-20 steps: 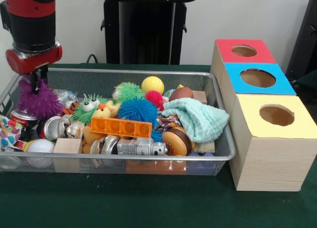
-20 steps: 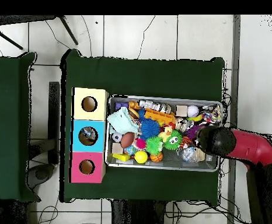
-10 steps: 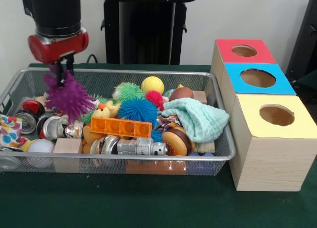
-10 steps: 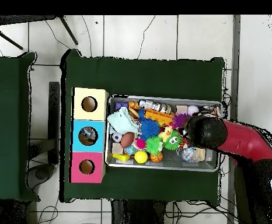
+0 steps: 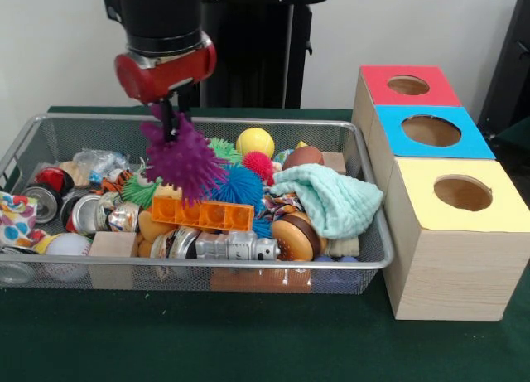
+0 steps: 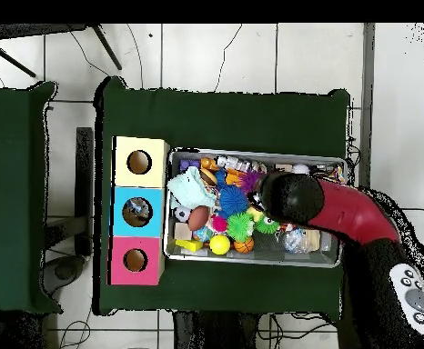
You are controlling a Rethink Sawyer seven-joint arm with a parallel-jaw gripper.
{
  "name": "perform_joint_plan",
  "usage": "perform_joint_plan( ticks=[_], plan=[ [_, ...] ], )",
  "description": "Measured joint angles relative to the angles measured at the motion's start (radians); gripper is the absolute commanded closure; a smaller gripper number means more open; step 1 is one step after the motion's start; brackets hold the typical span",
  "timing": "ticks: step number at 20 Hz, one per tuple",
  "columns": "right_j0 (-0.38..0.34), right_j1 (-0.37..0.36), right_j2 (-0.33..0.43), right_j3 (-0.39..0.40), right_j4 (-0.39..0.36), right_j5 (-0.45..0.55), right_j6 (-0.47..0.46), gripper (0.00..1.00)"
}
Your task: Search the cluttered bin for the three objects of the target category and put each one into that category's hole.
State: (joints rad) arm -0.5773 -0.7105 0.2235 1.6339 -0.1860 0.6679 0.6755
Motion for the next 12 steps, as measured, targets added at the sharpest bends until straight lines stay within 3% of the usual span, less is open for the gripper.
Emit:
perform_joint_plan(
  ticks=[12],
  plan=[
    [0.061,0.012,-0.003,0.028,0.061,-0.111,0.070,1.00]
  ],
)
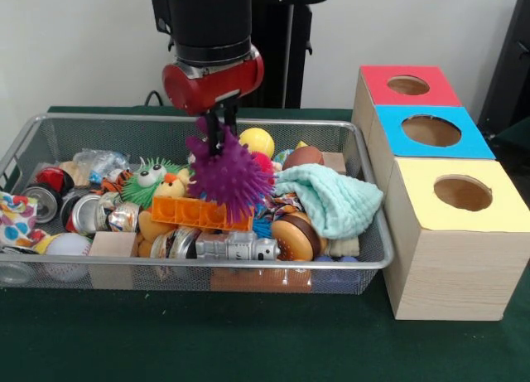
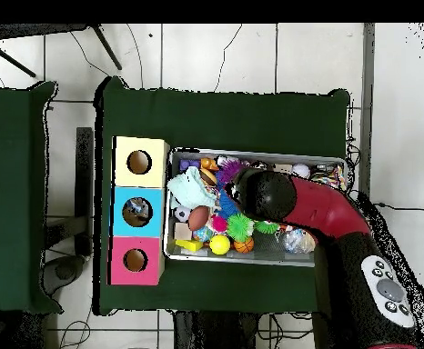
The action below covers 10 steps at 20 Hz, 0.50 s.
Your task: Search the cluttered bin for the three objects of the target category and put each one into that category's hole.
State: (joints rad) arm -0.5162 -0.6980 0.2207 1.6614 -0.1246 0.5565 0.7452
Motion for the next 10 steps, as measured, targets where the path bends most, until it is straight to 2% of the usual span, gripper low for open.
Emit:
perform_joint_plan(
  ticks=[7,8,10],
  plan=[
    [0.000,0.005,-0.011,0.008,0.000,-0.032,0.003,1.00],
    [0.000,0.005,-0.013,0.010,0.000,-0.032,0.003,0.00],
    [-0.002,0.004,-0.016,0.014,0.004,-0.032,0.003,0.00]
  ],
)
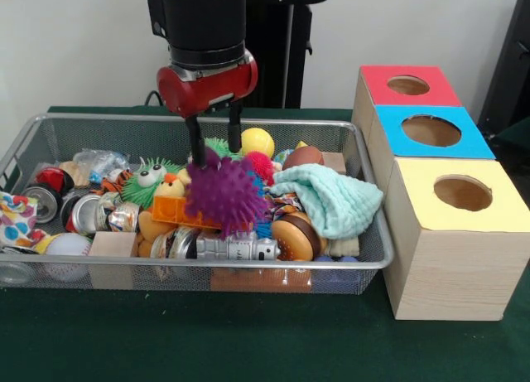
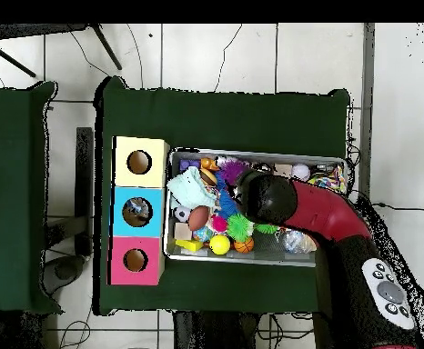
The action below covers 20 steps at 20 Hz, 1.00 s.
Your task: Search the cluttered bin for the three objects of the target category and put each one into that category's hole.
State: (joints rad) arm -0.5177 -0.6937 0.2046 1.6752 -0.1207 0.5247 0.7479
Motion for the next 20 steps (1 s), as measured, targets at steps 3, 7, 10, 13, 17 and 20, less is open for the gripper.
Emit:
perform_joint_plan(
  ticks=[3,7,10,13,17,20],
  plan=[
    [-0.001,-0.001,-0.005,0.005,0.006,0.000,0.000,0.00],
    [-0.001,-0.009,-0.018,0.007,0.006,0.000,0.000,0.00],
    [-0.003,-0.017,-0.034,0.010,0.006,0.000,0.000,0.00],
    [-0.015,-0.024,-0.042,0.014,0.006,0.000,0.000,0.00],
    [-0.052,-0.033,-0.045,0.022,0.005,0.000,0.000,0.00],
    [-0.092,-0.034,-0.045,0.022,0.000,0.000,0.000,0.00]
  ],
)
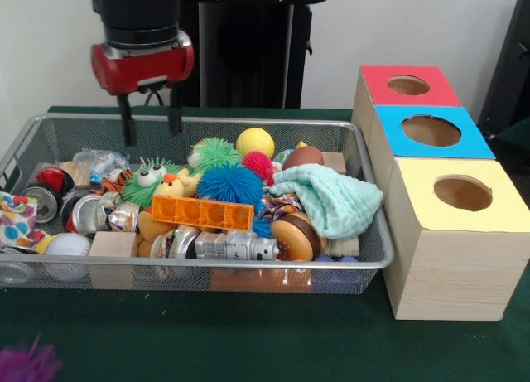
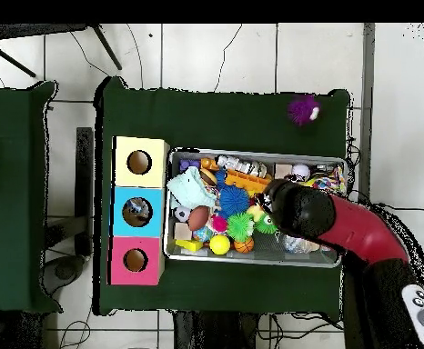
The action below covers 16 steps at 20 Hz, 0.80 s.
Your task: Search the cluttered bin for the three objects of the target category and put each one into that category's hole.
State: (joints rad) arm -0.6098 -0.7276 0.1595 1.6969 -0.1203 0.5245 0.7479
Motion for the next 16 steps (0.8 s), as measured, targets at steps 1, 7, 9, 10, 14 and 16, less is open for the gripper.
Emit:
perform_joint_plan(
  ticks=[1,7,9,10,14,16],
  plan=[
    [-0.025,0.000,0.000,0.000,-0.010,0.000,0.000,0.00],
    [-0.142,0.014,0.000,-0.002,-0.112,0.000,0.000,0.00],
    [-0.176,0.021,0.000,-0.002,-0.151,0.000,0.000,0.00],
    [-0.186,0.024,0.000,-0.002,-0.162,0.000,0.000,0.00],
    [-0.264,0.055,0.007,0.000,-0.235,0.000,0.000,0.00],
    [-0.286,0.068,0.009,0.002,-0.250,-0.004,0.000,0.00]
  ],
)
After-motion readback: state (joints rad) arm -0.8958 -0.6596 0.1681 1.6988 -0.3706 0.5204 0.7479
